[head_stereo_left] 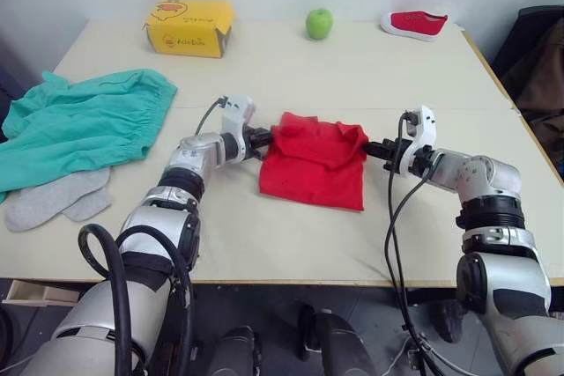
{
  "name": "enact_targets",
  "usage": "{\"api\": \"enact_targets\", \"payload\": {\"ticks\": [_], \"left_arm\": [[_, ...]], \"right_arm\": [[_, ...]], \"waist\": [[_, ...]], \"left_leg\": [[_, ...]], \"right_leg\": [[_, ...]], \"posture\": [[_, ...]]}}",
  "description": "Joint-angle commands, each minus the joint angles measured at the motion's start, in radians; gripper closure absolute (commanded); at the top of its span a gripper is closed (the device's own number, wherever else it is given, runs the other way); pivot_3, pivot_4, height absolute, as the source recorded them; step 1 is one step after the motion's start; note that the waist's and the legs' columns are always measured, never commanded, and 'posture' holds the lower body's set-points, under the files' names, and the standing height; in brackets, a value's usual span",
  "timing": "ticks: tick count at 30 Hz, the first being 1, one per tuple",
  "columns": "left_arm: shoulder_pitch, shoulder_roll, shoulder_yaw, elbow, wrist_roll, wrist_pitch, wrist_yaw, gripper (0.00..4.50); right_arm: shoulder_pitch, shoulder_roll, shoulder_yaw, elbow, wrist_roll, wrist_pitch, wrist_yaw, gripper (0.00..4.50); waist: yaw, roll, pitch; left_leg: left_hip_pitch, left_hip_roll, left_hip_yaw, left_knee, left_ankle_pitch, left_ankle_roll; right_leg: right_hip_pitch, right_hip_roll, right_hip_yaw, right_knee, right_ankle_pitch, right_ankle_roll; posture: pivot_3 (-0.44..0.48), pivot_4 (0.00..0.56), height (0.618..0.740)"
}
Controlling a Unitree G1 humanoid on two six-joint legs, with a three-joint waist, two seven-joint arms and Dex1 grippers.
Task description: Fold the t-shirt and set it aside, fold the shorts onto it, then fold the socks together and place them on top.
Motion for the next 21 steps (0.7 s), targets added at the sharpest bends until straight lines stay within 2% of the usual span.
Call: {"api": "enact_targets", "payload": {"ticks": [1, 3, 6, 8, 11, 14, 16, 21], "left_arm": [[-0.018, 0.056, 0.025, -0.037, -0.001, 0.025, -0.057, 2.24], [-0.006, 0.105, 0.011, -0.081, 0.012, 0.024, -0.122, 1.56], [0.048, 0.176, -0.027, -0.208, 0.025, 0.013, -0.266, 0.61], [0.17, 0.253, -0.078, -0.44, 0.023, -0.022, -0.418, 0.01], [0.35, 0.335, -0.123, -0.765, 0.003, -0.014, -0.527, 0.01], [0.473, 0.366, -0.166, -0.936, 0.037, -0.08, -0.541, 0.01], [0.507, 0.36, -0.189, -0.964, 0.061, -0.122, -0.526, 0.01], [0.49, 0.304, -0.229, -0.929, 0.108, -0.203, -0.465, 0.01]], "right_arm": [[0.052, -0.06, 0.007, -0.18, -0.017, 0.016, 0.03, 2.43], [0.123, -0.129, 0.078, -0.323, -0.068, -0.044, 0.104, 1.73], [0.206, -0.205, 0.11, -0.479, -0.098, -0.115, 0.174, 0.67], [0.278, -0.263, 0.125, -0.597, -0.114, -0.181, 0.251, 0.02], [0.373, -0.317, 0.142, -0.743, -0.118, -0.22, 0.319, 0.02], [0.443, -0.343, 0.205, -0.827, -0.192, -0.328, 0.362, 0.02], [0.469, -0.341, 0.254, -0.853, -0.253, -0.405, 0.369, 0.02], [0.481, -0.324, 0.355, -0.849, -0.4, -0.56, 0.356, 0.02]], "waist": [[-0.001, 0.0, 0.0], [-0.001, 0.0, 0.0], [-0.005, 0.0, 0.0], [-0.005, 0.0, 0.0], [-0.004, 0.0, 0.0], [0.002, 0.0, 0.0], [0.014, 0.0, 0.0], [0.027, 0.0, 0.0]], "left_leg": [[0.0, 0.0, 0.0, 0.0, 0.0, 0.0], [0.0, 0.0, 0.0, 0.0, 0.0, 0.0], [0.0, 0.0, 0.0, -0.001, -0.001, -0.001], [0.0, 0.0, 0.001, -0.001, -0.001, -0.001], [0.002, 0.001, 0.001, -0.001, -0.001, -0.003], [0.002, 0.001, 0.001, 0.001, -0.001, -0.002], [0.002, 0.0, 0.0, 0.002, -0.001, -0.001], [0.002, -0.001, 0.001, 0.002, -0.001, 0.001]], "right_leg": [[0.0, 0.0, 0.0, 0.0, 0.0, 0.0], [0.0, 0.0, 0.0, 0.0, 0.0, 0.0], [-0.001, 0.001, 0.0, -0.001, 0.0, 0.0], [-0.001, 0.001, 0.001, -0.001, 0.0, 0.0], [-0.001, 0.002, 0.002, 0.0, 0.0, 0.0], [0.0, 0.002, 0.003, 0.0, 0.0, 0.0], [0.002, 0.001, 0.003, -0.002, 0.0, 0.0], [0.002, 0.0, 0.003, -0.002, 0.0, 0.0]], "posture": [[0.0, 0.15, 0.74], [0.0, 0.15, 0.74], [0.0, 0.15, 0.74], [0.0, 0.15, 0.74], [0.0, 0.15, 0.74], [0.0, 0.15, 0.74], [0.0, 0.15, 0.74], [0.0, 0.15, 0.74]]}}
